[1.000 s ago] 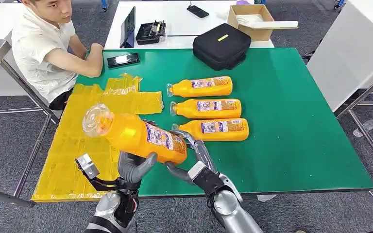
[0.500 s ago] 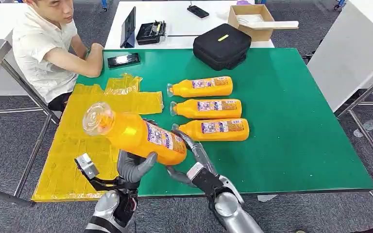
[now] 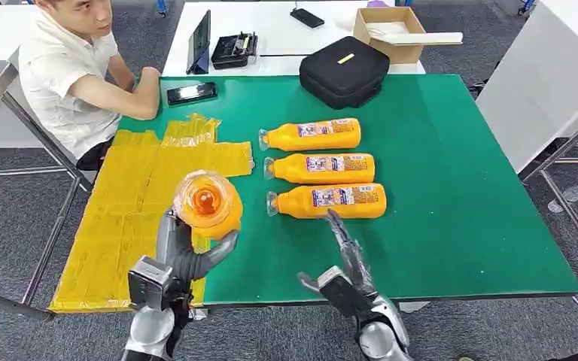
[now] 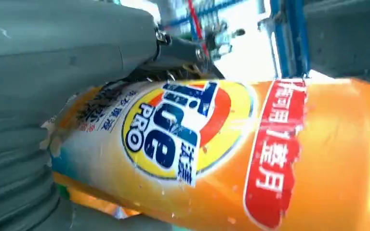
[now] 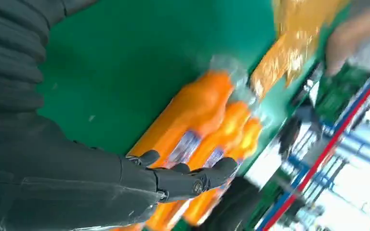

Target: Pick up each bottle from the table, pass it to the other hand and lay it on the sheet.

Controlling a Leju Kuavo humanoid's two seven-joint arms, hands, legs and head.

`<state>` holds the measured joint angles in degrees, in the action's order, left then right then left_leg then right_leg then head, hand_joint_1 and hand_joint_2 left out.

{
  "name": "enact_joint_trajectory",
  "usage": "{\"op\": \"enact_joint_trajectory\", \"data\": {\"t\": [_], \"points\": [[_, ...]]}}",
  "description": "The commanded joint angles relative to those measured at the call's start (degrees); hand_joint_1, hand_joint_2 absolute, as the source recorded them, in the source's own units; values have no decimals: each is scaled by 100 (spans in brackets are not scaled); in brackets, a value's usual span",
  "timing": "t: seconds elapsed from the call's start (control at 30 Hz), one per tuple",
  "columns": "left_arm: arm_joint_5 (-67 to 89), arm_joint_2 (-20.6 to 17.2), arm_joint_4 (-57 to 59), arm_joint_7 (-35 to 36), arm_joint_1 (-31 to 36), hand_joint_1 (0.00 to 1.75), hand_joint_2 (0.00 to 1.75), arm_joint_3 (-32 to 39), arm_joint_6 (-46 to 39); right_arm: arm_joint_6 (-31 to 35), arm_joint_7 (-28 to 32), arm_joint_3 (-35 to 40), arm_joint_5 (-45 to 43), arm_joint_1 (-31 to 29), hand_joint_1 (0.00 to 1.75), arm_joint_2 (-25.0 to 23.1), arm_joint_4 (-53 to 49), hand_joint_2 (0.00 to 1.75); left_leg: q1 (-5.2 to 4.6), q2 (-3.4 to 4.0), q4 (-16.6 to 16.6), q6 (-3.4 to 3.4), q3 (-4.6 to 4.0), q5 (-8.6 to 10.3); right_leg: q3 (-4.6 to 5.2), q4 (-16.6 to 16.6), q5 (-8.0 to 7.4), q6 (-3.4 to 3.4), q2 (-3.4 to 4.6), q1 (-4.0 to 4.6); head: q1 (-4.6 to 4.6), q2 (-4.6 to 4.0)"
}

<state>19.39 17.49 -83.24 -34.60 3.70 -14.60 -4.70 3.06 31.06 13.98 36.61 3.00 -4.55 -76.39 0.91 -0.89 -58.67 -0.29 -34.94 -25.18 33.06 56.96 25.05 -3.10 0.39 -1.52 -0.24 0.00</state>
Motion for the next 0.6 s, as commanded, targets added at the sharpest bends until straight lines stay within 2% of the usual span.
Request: {"op": "enact_joint_trajectory", "data": {"t": [0.03,0.2,0.23,0.3,0.4,0.6], "points": [[3381,-263,-488,1052,204,175,175,218,-1545,78,117,-810,418,-222,0,-257,118,175,0,6,-1,1,0,1,1,2,-1,14,-2,3,0,0],[3389,-248,-433,1051,192,175,175,209,-1554,79,115,-807,427,-222,0,-260,152,175,0,9,4,4,8,3,-7,-3,-2,12,-1,3,0,0],[4267,-382,-236,1619,301,175,175,163,-1708,145,177,-811,481,-251,0,-260,159,175,2,11,5,8,18,1,-19,-8,-1,19,-3,7,0,0],[5449,-528,147,2229,525,175,175,139,-1807,163,268,-801,475,-329,0,-261,172,175,1,13,7,8,22,1,-21,-8,0,19,-1,5,0,0],[6407,-725,870,2779,896,175,175,31,-1599,130,391,-803,386,-437,0,-268,248,175,1,5,12,6,22,8,-23,-11,-4,20,-8,5,0,0],[6865,-841,1780,3142,1449,175,175,33,-1356,132,560,-789,260,-599,0,-316,465,175,-2,-3,9,4,15,9,-15,-6,-2,11,-12,0,2,0]]}}
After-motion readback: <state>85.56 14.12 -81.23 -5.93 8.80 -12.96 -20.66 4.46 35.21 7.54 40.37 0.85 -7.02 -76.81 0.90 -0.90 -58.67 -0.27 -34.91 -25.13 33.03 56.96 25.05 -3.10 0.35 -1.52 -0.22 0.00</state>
